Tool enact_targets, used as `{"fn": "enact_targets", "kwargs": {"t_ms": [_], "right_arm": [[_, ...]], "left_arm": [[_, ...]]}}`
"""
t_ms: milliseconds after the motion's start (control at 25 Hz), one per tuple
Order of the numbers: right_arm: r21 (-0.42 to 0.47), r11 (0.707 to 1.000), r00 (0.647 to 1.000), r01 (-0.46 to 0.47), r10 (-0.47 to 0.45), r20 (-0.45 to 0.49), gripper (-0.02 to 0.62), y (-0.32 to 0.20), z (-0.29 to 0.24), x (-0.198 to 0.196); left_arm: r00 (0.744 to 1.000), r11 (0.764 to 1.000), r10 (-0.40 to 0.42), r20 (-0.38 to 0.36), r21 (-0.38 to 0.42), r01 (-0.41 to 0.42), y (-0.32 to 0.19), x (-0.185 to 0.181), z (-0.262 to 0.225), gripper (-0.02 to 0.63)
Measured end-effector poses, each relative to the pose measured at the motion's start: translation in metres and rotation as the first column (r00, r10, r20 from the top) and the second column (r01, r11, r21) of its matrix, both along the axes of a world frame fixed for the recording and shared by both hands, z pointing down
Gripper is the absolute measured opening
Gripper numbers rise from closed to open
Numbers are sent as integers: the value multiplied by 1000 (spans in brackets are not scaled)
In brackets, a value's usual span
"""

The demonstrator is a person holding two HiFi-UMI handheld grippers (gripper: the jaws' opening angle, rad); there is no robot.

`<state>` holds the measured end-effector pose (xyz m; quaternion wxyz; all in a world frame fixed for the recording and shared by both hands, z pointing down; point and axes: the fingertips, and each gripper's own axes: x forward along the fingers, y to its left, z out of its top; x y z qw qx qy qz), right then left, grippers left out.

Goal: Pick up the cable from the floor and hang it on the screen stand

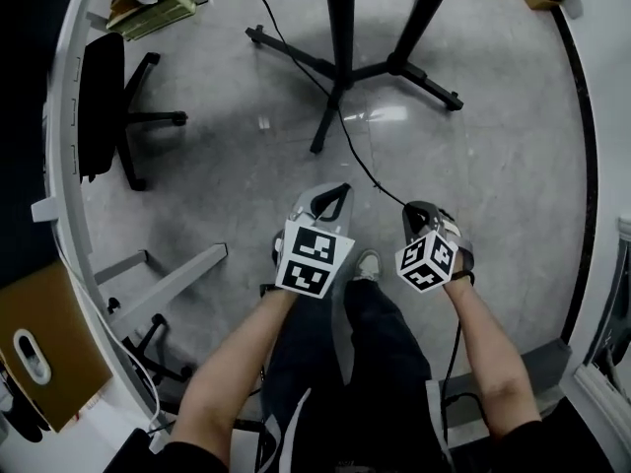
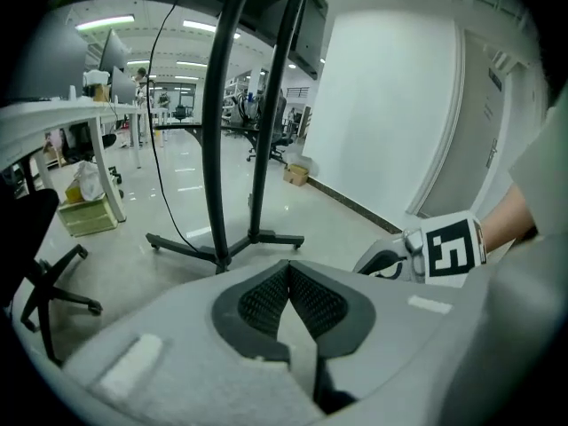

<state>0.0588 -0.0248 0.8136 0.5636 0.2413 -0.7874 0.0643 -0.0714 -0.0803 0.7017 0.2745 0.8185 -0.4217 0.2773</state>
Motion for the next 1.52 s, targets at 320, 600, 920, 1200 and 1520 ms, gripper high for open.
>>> {"fn": "enact_targets", "kwargs": {"t_ms": [320,600,920,1200,1520], "right_arm": [[290,956,997,46,-63,48,17,-69,-175,12],[523,851,993,46,-96,69,17,-122,-350,21],[689,722,988,58,-142,66,18,-144,-504,22],[801,596,985,53,-162,55,20,-161,-637,23],[889,438,973,131,-229,-31,20,-180,-774,5]], "left_arm": [[1000,991,-3,14,134,2,-19,-1,-84,2],[999,965,20,28,261,-26,-47,7,-154,43],[999,924,33,37,379,-45,-75,26,-224,66],[990,895,59,127,432,-109,-95,43,-258,118],[981,890,94,173,427,-160,-112,63,-267,150]]}}
